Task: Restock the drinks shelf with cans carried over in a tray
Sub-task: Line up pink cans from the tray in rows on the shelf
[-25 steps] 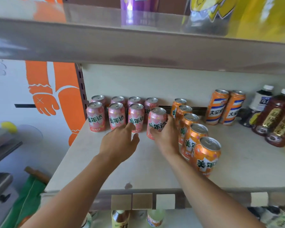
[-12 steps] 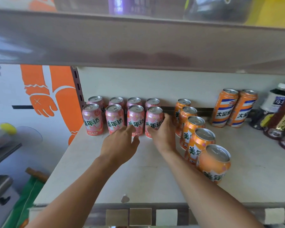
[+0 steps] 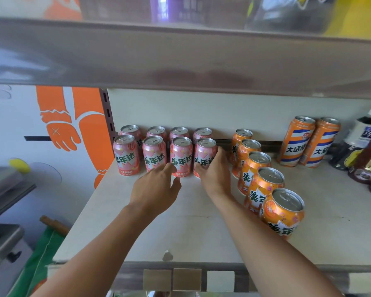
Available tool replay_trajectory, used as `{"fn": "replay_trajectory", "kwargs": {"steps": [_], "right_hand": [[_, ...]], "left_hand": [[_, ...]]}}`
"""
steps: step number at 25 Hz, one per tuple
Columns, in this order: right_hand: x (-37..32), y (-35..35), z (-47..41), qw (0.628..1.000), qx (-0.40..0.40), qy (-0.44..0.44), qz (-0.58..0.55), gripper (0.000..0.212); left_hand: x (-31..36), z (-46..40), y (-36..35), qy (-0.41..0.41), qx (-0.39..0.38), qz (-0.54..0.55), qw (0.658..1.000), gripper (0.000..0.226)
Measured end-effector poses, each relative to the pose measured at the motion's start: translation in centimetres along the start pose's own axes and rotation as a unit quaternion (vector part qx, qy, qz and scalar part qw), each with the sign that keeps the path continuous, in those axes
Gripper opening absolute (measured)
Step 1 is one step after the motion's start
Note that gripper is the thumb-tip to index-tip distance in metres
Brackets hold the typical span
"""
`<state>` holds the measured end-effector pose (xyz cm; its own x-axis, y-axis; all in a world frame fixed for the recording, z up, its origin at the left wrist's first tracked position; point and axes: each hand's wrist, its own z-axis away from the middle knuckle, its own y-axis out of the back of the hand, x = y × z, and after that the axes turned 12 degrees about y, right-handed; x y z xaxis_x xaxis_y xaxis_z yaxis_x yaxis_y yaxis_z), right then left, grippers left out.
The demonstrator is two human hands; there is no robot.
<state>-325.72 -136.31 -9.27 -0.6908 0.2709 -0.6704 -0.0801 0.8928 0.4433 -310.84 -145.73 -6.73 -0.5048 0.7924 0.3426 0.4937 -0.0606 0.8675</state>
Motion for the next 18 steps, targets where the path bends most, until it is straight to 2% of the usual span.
{"fn": "replay_trajectory", "kwargs": {"steps": [3,7,10,18], "right_hand": [[-0.4,0.3,0.0,1.000,-0.017,-0.011,0.009,0.067],[-0.2,0.9,0.5,0.994,-0.072,-0.081,0.034,0.049],[-0.6,2.0,1.2,0.988,-0.089,-0.105,0.069,0.057],[-6.6,6.6,7.9,0.992,-0.096,-0.035,0.076,0.039]], "left_hand": [[-0.6,0.4,0.4,0.018,-0.006,-0.007,1.000,0.031],[-1.2,1.5,1.3,0.022,-0.001,-0.015,1.000,0.031],[-1.7,2.7,2.2,0.017,0.009,-0.014,1.000,0.031],[-0.5,6.5,4.7,-0.040,-0.020,0.035,0.998,0.033]]}}
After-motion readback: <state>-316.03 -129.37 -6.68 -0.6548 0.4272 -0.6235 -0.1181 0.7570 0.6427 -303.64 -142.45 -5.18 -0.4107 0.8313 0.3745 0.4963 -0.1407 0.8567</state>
